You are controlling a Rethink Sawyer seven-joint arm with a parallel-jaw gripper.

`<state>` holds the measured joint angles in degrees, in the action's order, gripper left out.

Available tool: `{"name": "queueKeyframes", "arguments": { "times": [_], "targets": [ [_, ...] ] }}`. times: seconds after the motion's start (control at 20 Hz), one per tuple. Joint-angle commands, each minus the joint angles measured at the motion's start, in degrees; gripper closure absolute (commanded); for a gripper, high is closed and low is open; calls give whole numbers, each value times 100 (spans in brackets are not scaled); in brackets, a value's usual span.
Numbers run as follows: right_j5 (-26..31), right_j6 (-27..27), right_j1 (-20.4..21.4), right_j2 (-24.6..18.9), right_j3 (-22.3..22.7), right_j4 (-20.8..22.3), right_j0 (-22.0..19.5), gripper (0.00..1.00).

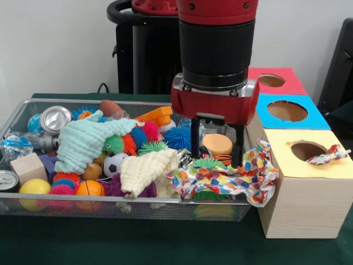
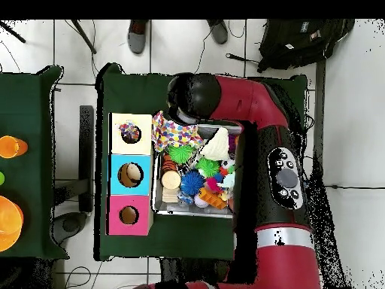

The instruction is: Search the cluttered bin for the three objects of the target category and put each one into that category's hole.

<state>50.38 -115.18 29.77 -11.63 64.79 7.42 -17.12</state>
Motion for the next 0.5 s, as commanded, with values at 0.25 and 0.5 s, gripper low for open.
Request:
{"name": "queueKeyframes", "arguments": {
  "times": [0.25, 0.5],
  "targets": [
    [-515, 394, -599, -278, 342, 303, -170, 0],
    [-462, 438, -651, -280, 243, 313, -128, 0]
  ]
}}
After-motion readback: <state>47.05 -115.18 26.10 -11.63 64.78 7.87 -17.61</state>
